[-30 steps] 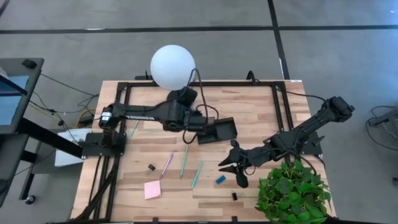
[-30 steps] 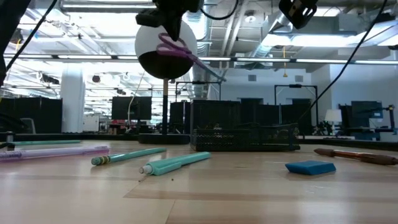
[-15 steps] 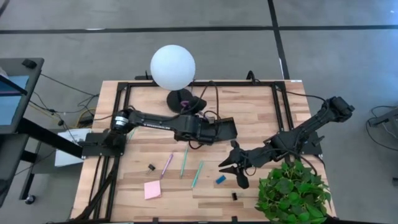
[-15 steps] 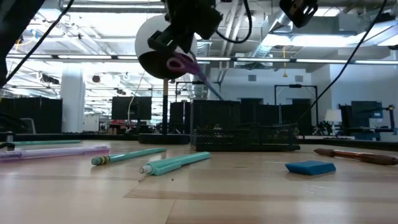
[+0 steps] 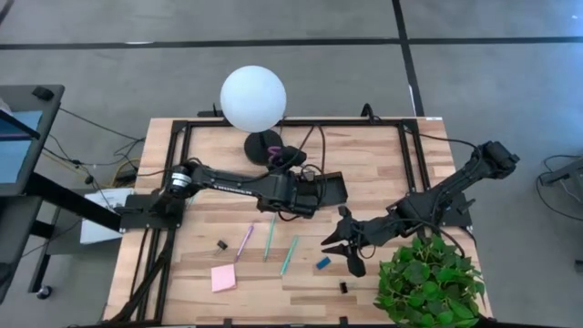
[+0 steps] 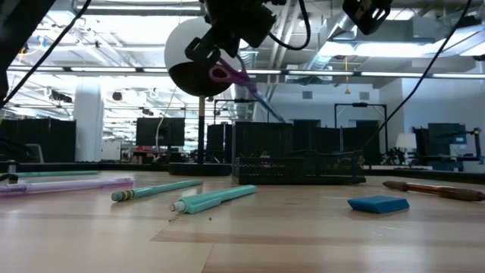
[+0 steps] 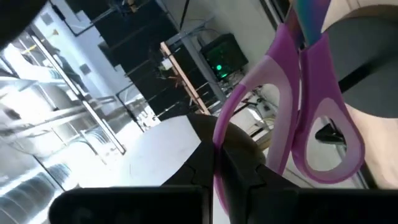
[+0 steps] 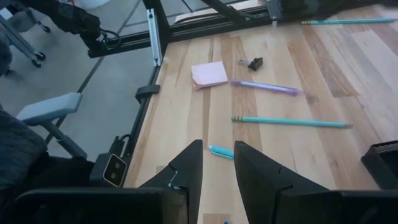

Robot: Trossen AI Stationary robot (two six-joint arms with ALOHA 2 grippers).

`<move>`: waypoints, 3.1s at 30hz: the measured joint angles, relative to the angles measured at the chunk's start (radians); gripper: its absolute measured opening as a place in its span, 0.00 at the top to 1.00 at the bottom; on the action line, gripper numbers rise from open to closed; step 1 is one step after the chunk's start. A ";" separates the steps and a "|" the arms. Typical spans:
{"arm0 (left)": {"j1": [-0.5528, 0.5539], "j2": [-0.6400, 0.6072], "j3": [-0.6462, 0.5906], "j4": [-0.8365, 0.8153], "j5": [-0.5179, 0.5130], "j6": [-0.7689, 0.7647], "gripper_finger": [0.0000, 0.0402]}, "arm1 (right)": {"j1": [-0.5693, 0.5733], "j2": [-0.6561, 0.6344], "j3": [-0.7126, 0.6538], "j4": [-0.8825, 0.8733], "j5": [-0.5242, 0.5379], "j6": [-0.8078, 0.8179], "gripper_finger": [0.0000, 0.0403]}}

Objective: Pick and place office supplies into organizer
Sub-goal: Put the purple scissors into the black desk organizer, then put the top left light blue pencil into the black desk organizer

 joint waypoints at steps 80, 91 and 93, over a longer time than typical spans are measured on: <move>-0.017 -0.095 0.033 0.044 0.367 -0.240 0.76 | -0.028 0.000 0.000 -0.011 0.008 0.000 0.78; -0.043 -0.265 0.033 0.000 0.348 -0.555 0.81 | -0.006 0.000 0.000 -0.011 0.084 0.009 0.78; -0.059 -0.330 0.033 0.000 0.400 -0.627 0.81 | 0.002 0.000 0.000 -0.015 0.142 0.008 0.78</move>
